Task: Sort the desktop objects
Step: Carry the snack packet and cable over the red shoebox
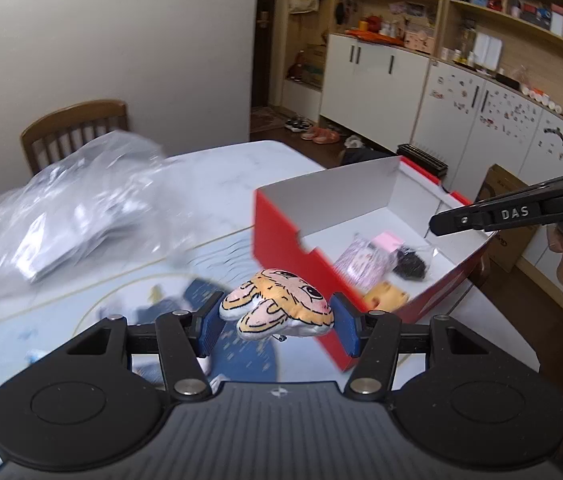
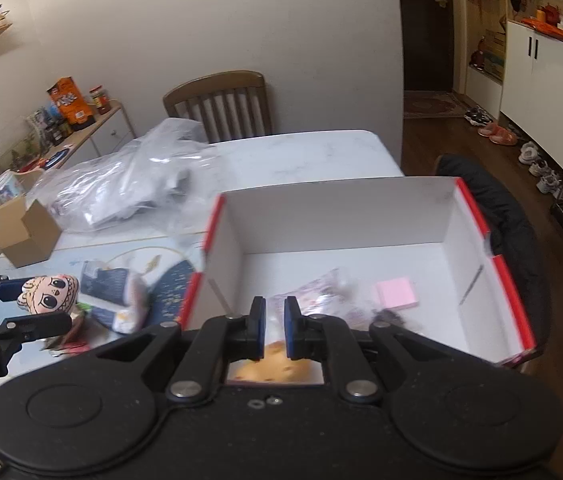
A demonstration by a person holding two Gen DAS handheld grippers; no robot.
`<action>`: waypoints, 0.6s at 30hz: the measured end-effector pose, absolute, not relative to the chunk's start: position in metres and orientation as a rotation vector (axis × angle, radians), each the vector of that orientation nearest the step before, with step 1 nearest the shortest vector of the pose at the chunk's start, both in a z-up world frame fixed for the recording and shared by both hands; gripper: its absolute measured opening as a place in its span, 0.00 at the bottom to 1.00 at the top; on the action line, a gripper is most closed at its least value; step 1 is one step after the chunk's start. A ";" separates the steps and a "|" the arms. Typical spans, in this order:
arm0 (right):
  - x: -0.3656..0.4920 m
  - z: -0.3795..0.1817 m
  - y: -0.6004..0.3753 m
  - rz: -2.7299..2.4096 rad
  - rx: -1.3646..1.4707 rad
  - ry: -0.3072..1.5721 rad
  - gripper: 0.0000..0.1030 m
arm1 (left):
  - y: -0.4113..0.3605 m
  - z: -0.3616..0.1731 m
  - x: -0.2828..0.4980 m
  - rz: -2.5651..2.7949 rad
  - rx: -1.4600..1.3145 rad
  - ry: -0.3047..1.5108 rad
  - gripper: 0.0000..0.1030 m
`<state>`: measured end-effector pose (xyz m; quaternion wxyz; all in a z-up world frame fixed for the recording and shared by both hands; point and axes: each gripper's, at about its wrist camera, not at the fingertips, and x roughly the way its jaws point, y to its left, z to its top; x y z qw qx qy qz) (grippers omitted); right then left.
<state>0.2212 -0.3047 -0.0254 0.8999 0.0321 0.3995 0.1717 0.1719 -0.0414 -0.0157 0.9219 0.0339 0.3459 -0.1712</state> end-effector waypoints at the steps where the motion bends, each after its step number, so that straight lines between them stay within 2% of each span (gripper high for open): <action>1: 0.225 -0.026 -0.310 0.351 0.067 0.828 0.09 | -0.049 -0.016 0.177 -0.361 0.079 0.708 0.54; 18: 0.275 -0.046 -0.360 0.341 0.082 0.858 0.09 | -0.151 -0.032 0.247 -0.472 0.209 0.748 0.54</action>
